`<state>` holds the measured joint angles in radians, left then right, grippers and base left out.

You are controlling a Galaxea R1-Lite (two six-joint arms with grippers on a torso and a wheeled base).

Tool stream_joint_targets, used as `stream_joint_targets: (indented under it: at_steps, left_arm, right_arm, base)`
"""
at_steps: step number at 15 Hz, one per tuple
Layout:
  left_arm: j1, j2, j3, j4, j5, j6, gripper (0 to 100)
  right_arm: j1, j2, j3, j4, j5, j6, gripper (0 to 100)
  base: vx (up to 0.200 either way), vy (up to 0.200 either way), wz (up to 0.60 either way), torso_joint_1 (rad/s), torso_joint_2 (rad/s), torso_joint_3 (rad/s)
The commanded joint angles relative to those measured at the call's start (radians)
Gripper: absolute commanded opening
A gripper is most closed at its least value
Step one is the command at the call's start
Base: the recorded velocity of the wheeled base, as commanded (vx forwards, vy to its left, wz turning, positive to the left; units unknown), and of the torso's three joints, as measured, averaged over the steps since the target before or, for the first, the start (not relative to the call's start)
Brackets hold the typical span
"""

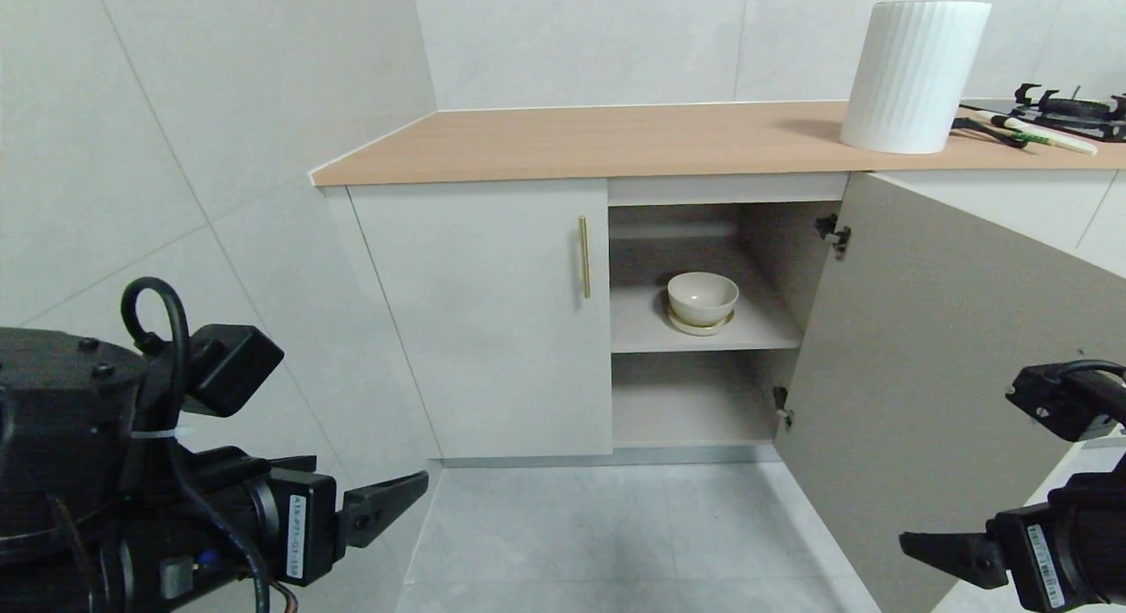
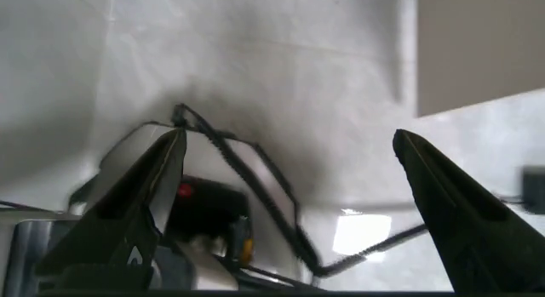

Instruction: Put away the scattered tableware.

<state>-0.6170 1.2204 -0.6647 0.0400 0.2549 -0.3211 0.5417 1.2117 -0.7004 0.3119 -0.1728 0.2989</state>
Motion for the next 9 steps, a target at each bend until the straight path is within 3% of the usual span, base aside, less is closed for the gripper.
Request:
stream_joint_targets:
  at_steps: [1, 6, 9]
  left_arm:
    - [0.0, 0.002, 0.0, 0.0, 0.001, 0.005, 100]
    - [0.0, -0.001, 0.0, 0.0, 0.003, 0.01, 100]
    - [0.0, -0.001, 0.0, 0.0, 0.003, 0.01, 100]
  right_arm:
    - [-0.003, -0.018, -0.002, 0.016, -0.008, -0.007, 100]
    - [-0.005, -0.023, -0.024, 0.147, -0.03, -0.012, 100]
    - [-0.072, -0.024, -0.031, 0.187, -0.03, -0.064, 100]
  base:
    - [0.0, -0.2, 0.0, -0.007, 0.0, -0.007]
    - [0.0, -0.2, 0.0, 0.003, 0.01, -0.005]
    - [0.0, -0.2, 0.0, 0.004, 0.0, 0.004]
